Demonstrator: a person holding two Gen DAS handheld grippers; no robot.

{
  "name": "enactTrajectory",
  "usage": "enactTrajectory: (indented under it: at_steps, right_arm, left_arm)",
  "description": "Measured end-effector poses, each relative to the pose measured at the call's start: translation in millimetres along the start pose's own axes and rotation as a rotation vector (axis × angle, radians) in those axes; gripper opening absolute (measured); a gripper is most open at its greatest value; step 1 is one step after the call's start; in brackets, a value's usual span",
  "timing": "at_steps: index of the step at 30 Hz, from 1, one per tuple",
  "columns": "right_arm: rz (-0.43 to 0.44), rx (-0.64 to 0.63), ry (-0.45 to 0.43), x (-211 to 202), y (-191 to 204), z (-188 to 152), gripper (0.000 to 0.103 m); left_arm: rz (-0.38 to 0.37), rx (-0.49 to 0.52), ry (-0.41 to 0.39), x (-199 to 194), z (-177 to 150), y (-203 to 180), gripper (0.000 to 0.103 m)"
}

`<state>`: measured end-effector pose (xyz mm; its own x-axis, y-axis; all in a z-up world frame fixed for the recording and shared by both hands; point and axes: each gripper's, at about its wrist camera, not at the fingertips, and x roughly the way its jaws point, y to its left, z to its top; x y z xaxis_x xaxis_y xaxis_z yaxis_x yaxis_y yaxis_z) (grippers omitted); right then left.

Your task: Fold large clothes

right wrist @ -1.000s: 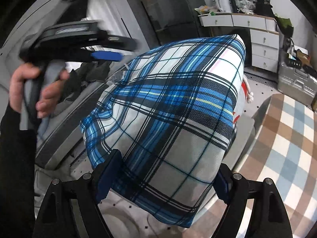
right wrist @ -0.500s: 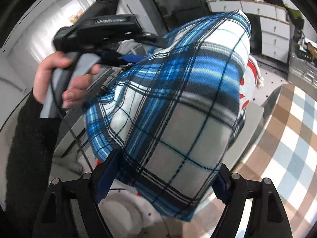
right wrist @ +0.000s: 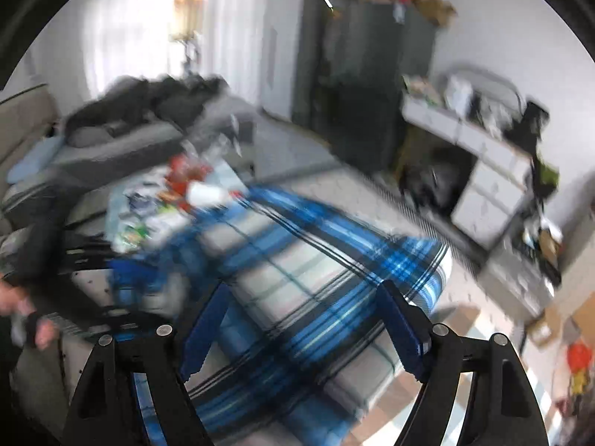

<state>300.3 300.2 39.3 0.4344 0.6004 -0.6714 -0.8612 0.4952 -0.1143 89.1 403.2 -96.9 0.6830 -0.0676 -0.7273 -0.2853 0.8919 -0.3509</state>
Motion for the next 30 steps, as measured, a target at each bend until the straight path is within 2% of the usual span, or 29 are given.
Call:
enactTrajectory:
  at_steps: [2,5,8,10,12,13,14,16,17,18,21,23,26,30]
  right_arm:
    - [-0.002,0.06,0.069,25,-10,-3,0.082]
    - [0.016,0.105,0.122,40,-21,-9,0.082]
    - [0.02,0.121,0.103,28,-21,-7,0.083]
    - [0.028,0.145,0.043,7,-20,-7,0.081]
    - [0.065,0.217,-0.072,-29,-25,-16,0.082]
    - [0.108,0.259,-0.139,-49,-28,-26,0.083]
    - [0.139,0.28,-0.178,-63,-28,-35,0.084]
    - [0.203,0.315,-0.26,-99,-28,-69,0.09]
    - [0.205,0.327,-0.294,-116,-27,-90,0.093]
    - [0.193,0.329,-0.316,-128,-24,-102,0.096]
    - [0.139,0.305,-0.383,-168,-6,-155,0.097]
    - [0.106,0.285,-0.437,-191,7,-182,0.102]
    - [-0.009,0.309,-0.562,-228,36,-233,0.103]
    - [0.029,0.371,-0.618,-258,58,-279,0.103]
  left_arm:
    - [-0.031,-0.024,0.004,7,0,6,0.074]
    - [-0.061,-0.052,0.011,12,-3,9,0.075]
    - [-0.011,-0.075,-0.009,1,0,2,0.075]
    - [0.023,-0.07,-0.064,-21,-6,-6,0.075]
    - [0.0,-0.053,-0.112,-43,-14,-16,0.074]
    - [-0.01,-0.015,-0.137,-62,-18,-29,0.075]
    - [0.011,0.012,-0.172,-78,-28,-41,0.075]
    - [0.047,0.063,-0.267,-111,-46,-67,0.075]
    - [0.057,0.089,-0.301,-122,-56,-80,0.075]
    - [0.076,0.104,-0.331,-130,-65,-90,0.075]
    - [0.169,0.164,-0.443,-152,-94,-131,0.075]
    - [0.229,0.214,-0.511,-158,-114,-160,0.083]
    - [0.315,0.245,-0.634,-163,-150,-194,0.085]
    - [0.335,0.266,-0.678,-160,-184,-208,0.086]
